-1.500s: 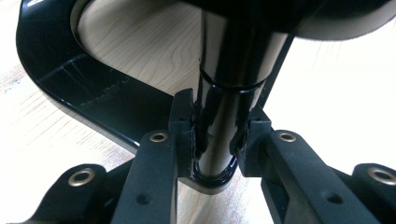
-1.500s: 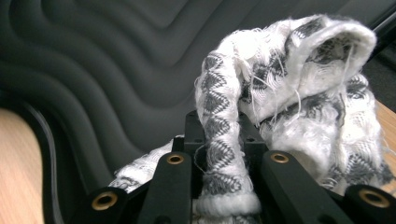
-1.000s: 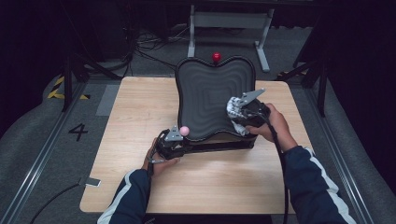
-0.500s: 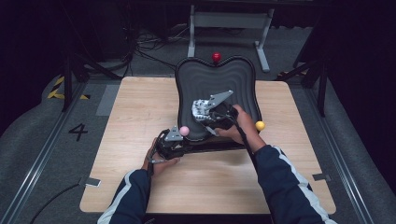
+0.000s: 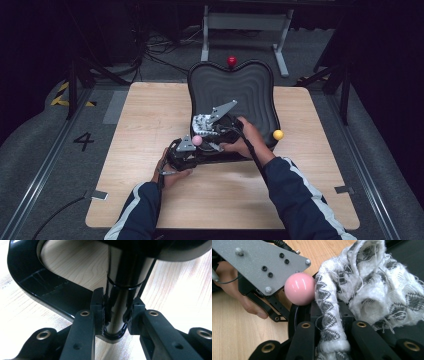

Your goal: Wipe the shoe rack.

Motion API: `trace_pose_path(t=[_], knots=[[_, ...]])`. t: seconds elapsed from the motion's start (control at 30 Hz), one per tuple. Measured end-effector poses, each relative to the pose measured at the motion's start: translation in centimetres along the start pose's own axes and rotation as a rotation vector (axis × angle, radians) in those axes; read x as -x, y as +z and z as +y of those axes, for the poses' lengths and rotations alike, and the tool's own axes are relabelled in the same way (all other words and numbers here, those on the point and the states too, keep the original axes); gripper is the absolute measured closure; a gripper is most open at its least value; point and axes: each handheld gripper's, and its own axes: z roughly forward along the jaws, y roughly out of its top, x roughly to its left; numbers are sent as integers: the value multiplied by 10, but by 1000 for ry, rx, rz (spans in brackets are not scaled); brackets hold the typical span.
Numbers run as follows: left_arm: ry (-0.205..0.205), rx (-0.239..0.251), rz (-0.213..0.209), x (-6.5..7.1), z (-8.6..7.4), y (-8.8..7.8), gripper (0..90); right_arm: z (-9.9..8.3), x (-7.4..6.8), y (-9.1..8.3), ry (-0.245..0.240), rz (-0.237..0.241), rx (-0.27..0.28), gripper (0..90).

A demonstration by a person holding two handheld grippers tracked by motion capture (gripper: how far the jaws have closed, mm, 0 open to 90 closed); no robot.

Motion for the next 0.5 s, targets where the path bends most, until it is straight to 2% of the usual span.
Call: trace_pose_path(t=[0.17,0.4,0.5], knots=[[-3,3,9,0,0,0,732,0,5,-1,10,11,6,801],[-9,2,11,-1,0,0,734,12,18,-2,3,-55,10,800],[-8,-2,9,-1,0,0,734,20,26,-1,18,-82,29,800]])
